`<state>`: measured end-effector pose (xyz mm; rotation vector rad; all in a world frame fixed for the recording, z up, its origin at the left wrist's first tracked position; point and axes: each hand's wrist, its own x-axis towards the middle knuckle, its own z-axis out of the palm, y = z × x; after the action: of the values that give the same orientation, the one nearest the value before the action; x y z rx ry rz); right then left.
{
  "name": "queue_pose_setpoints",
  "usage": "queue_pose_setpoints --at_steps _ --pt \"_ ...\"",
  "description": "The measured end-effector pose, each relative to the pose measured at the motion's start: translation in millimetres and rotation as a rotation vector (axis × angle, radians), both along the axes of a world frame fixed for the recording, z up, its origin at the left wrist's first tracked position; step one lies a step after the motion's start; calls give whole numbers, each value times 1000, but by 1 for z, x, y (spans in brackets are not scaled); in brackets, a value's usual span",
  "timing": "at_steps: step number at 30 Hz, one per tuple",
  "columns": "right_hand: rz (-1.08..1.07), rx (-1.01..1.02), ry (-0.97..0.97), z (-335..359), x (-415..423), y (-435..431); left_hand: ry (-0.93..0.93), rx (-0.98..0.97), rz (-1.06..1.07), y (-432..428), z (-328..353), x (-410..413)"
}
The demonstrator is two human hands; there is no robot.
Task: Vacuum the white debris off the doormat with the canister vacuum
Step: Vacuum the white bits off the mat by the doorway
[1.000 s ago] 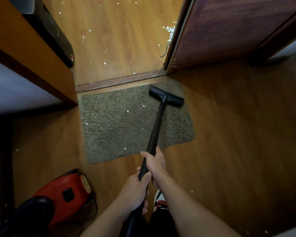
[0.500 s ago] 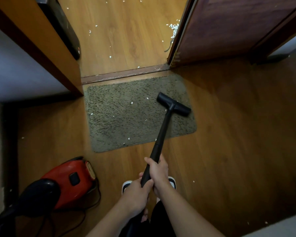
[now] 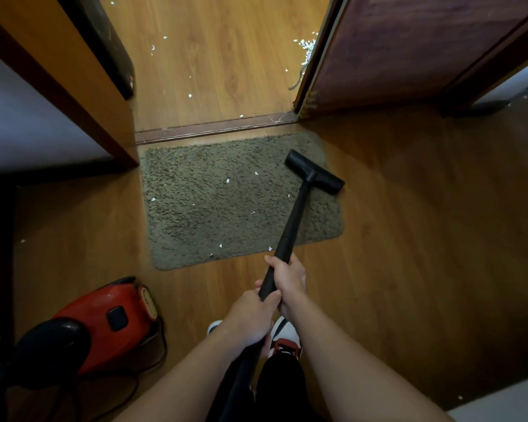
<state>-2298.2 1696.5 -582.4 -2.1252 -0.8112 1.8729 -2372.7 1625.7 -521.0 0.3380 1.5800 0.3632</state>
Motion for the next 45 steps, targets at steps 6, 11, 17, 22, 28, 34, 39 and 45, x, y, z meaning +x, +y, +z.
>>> queue_pose_setpoints --at_steps 6,11,17,22,28,34,39,45 --pt "85 -39 -23 19 -3 -28 -107 -48 76 -31 20 1" --pt "113 -136 -6 13 -14 -79 -138 -154 212 -70 48 -5" --pt "146 -178 42 34 -26 -119 -94 -165 306 -113 68 -5" --pt "333 -155 68 41 11 -120 -77 -167 432 -131 67 34" --pt "567 -143 92 48 57 -115 -146 -184 636 -134 77 97" --pt "788 -102 84 41 55 -112 -168 -131 861 -132 71 113" --pt "932 -131 107 32 24 -111 -144 -170 1032 -127 55 103" --pt "984 -134 157 32 -22 -95 -120 -136 1112 -116 39 71"
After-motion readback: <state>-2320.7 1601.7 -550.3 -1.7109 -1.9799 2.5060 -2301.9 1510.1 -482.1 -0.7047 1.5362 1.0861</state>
